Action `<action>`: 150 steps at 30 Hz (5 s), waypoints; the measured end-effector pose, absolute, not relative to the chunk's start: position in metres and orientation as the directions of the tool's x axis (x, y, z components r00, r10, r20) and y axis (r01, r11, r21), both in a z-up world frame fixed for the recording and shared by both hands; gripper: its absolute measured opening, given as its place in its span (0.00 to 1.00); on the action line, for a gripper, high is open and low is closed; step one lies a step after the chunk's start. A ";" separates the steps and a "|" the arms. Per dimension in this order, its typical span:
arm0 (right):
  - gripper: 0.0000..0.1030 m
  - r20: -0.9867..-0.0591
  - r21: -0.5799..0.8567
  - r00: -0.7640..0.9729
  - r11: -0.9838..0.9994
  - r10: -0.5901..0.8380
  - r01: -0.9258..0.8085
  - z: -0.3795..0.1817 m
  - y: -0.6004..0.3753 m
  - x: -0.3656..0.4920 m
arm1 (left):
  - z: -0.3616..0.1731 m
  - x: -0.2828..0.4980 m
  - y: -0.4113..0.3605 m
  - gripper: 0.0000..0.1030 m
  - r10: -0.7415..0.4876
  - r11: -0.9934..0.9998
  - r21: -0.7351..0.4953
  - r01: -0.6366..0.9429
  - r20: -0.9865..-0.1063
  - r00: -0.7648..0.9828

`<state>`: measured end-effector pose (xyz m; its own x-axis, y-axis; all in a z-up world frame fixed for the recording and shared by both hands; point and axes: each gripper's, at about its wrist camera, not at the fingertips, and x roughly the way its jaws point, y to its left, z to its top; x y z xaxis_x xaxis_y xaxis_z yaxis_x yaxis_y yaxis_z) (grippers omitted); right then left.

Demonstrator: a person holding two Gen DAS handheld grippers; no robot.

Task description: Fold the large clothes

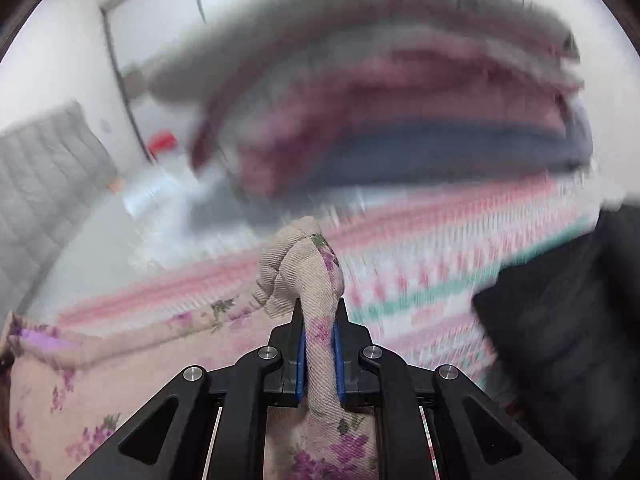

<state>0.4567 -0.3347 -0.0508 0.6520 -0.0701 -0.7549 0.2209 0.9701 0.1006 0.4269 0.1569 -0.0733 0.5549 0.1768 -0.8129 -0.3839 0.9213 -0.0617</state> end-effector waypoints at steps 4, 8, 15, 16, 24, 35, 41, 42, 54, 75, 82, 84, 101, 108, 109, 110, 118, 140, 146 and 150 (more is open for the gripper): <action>0.11 -0.788 0.169 0.615 0.952 -0.026 0.257 -0.095 -0.349 0.458 | -0.087 0.426 0.176 0.18 0.111 0.899 -0.164 -0.407 -0.812 0.573; 0.12 -0.803 0.136 0.595 0.957 -0.045 0.256 -0.099 -0.349 0.463 | -0.089 0.433 0.168 0.20 0.165 0.908 -0.094 -0.409 -0.817 0.553; 0.27 -0.824 0.083 0.559 0.955 -0.095 0.284 -0.097 -0.346 0.463 | -0.094 0.425 0.174 0.41 0.112 0.887 -0.171 -0.429 -0.822 0.558; 0.37 -0.832 0.088 0.546 0.949 -0.098 0.303 -0.098 -0.349 0.463 | -0.093 0.424 0.177 0.48 0.098 0.882 -0.186 -0.433 -0.826 0.555; 0.60 -0.733 0.355 0.675 0.895 0.087 0.270 0.002 -0.370 0.376 | -0.009 0.342 0.215 0.53 0.005 0.805 -0.389 -0.448 -0.750 0.661; 0.71 -0.744 0.436 0.626 0.880 0.234 0.190 -0.022 -0.327 0.223 | -0.010 0.214 0.083 0.59 -0.162 0.905 -0.372 -0.207 -0.751 0.640; 0.71 -0.764 0.269 0.631 0.956 0.137 0.118 -0.049 -0.298 0.221 | -0.061 0.221 0.064 0.60 -0.025 0.927 -0.258 -0.272 -0.766 0.643; 0.71 -0.777 0.236 0.617 0.966 0.124 0.104 -0.056 -0.295 0.223 | -0.060 0.223 0.060 0.60 -0.001 0.937 -0.225 -0.269 -0.770 0.638; 0.84 -0.795 0.207 0.597 0.972 0.103 0.108 -0.081 -0.299 0.240 | -0.055 0.216 0.048 0.61 0.062 0.958 -0.135 -0.252 -0.761 0.645; 0.84 -0.784 0.305 0.610 0.925 0.110 0.225 -0.060 -0.312 0.228 | -0.055 0.226 -0.061 0.64 -0.039 0.998 -0.002 0.060 -0.780 0.625; 0.84 -0.738 0.468 0.645 0.839 0.199 0.277 -0.054 -0.335 0.217 | -0.016 0.255 -0.078 0.64 0.039 0.990 0.117 0.082 -0.772 0.635; 0.84 -0.737 0.474 0.644 0.836 0.204 0.277 -0.054 -0.335 0.217 | -0.024 0.278 -0.080 0.65 0.072 0.987 0.144 0.073 -0.794 0.603; 0.84 -0.728 0.532 0.633 0.800 0.264 0.278 -0.053 -0.340 0.212 | -0.048 0.420 -0.049 0.82 0.009 0.992 -0.046 -0.117 -0.904 0.428; 0.84 -0.722 0.545 0.628 0.797 0.289 0.260 -0.048 -0.338 0.209 | -0.092 0.463 -0.034 0.82 0.114 0.973 0.029 -0.229 -0.923 0.368; 0.84 -0.725 0.540 0.626 0.802 0.288 0.257 -0.047 -0.337 0.208 | -0.095 0.462 -0.036 0.83 0.128 0.973 0.043 -0.228 -0.920 0.370; 0.84 -0.729 0.532 0.622 0.808 0.286 0.253 -0.048 -0.335 0.208 | -0.096 0.462 -0.038 0.83 0.140 0.973 0.056 -0.226 -0.917 0.375; 0.84 -0.742 0.508 0.609 0.828 0.280 0.239 -0.050 -0.330 0.207 | -0.077 0.450 -0.027 0.82 0.072 0.969 -0.028 -0.245 -0.918 0.391; 0.84 -0.782 0.408 0.585 0.886 0.216 0.219 -0.056 -0.310 0.207 | -0.071 0.259 -0.057 0.90 0.028 1.000 0.016 -0.026 -0.823 0.567; 0.84 -0.757 0.506 0.616 0.793 0.219 0.339 -0.057 -0.330 0.192 | -0.069 0.262 -0.052 0.90 -0.001 1.000 -0.005 -0.006 -0.823 0.569; 0.84 -0.774 0.547 0.610 0.665 0.170 0.509 -0.071 -0.366 0.177 | -0.070 0.253 -0.059 0.90 0.013 1.000 0.007 -0.012 -0.815 0.579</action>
<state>0.1771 -0.3664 -0.0708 0.6102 0.1701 -0.7738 0.5087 0.6647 0.5472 0.2532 -0.0587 -0.0695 0.5790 0.0125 -0.8153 -0.0120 0.9999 0.0068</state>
